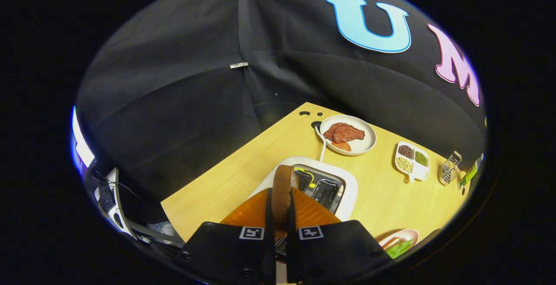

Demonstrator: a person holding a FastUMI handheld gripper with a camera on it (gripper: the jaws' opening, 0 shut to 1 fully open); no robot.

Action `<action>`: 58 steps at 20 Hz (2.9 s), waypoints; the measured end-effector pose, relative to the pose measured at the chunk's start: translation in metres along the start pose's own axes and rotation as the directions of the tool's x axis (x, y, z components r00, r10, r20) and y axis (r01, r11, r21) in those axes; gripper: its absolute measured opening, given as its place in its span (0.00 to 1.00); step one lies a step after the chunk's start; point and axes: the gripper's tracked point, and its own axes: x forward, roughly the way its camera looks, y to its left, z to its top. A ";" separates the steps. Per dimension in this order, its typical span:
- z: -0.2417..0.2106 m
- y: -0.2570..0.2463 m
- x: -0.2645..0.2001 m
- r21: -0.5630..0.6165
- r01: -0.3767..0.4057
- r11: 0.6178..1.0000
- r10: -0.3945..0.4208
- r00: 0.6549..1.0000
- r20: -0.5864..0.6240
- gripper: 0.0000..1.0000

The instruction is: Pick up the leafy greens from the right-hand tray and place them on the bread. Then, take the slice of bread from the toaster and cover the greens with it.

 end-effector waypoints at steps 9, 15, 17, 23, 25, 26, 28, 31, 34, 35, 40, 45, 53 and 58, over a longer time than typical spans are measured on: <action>0.048 -0.024 -0.057 0.119 -0.013 0.993 -0.001 0.993 0.116 0.14; 0.039 -0.079 -0.089 0.100 0.050 0.994 -0.061 0.992 0.111 0.14; 0.031 -0.105 -0.098 0.109 0.089 0.990 -0.100 0.989 0.108 0.14; -0.010 -0.175 -0.125 0.218 0.151 0.964 -0.169 0.983 0.070 0.11; -0.031 -0.194 -0.129 0.260 0.146 0.955 -0.162 0.986 0.042 0.11; -0.041 -0.201 -0.130 0.282 0.143 0.949 -0.157 0.987 0.029 0.11; -0.063 -0.218 -0.133 0.317 0.148 0.937 -0.158 0.988 0.004 0.11; -0.097 -0.235 -0.136 0.377 0.146 0.915 -0.143 0.989 -0.037 0.11; -0.124 -0.246 -0.134 0.419 0.124 0.899 -0.108 0.992 -0.062 0.11; -0.132 -0.249 -0.134 0.425 0.121 0.897 -0.101 0.992 -0.070 0.11; -0.166 -0.259 -0.127 0.475 0.118 0.872 -0.074 0.991 -0.110 0.11; -0.192 -0.279 -0.129 0.456 0.171 0.874 -0.109 0.981 -0.159 0.18; -0.219 -0.298 -0.145 0.355 0.241 0.903 -0.173 0.961 -0.215 0.76; -0.204 -0.307 -0.173 0.282 0.282 0.917 -0.251 0.958 -0.141 0.99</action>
